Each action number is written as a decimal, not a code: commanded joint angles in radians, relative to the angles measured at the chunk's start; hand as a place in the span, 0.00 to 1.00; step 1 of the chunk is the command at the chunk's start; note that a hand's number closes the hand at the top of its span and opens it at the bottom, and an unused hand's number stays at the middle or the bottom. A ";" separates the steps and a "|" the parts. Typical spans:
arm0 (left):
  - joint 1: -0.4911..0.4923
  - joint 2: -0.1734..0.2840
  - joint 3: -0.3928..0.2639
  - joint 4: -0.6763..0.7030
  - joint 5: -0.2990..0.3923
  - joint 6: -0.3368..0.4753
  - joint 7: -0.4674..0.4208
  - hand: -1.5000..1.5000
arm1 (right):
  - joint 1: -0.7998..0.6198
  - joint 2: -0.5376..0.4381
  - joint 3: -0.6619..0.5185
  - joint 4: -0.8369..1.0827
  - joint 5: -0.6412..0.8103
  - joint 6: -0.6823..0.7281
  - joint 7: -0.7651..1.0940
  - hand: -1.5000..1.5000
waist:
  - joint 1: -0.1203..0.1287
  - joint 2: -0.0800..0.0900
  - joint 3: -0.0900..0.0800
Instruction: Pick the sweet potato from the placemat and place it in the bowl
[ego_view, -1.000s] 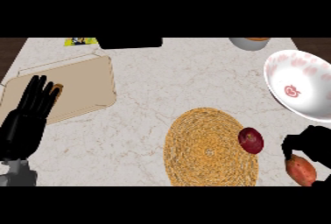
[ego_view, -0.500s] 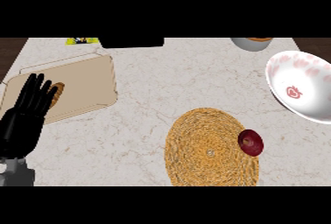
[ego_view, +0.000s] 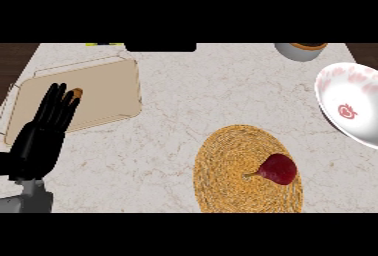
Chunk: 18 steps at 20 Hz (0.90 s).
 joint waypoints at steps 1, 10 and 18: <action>-0.074 0.032 0.040 0.054 0.017 -0.012 0.012 0.50 | -0.140 0.014 0.001 0.186 0.002 0.018 -0.023 1.00 | 0.012 0.005 0.001; -0.114 0.003 -0.005 0.091 -0.013 -0.019 -0.004 0.50 | -0.571 0.108 0.149 0.669 0.123 -0.018 -0.128 1.00 | 0.047 0.015 0.002; -0.144 0.009 0.012 0.089 0.012 -0.023 0.023 0.50 | -0.825 0.219 0.253 0.982 0.316 -0.130 -0.132 1.00 | 0.057 0.019 0.002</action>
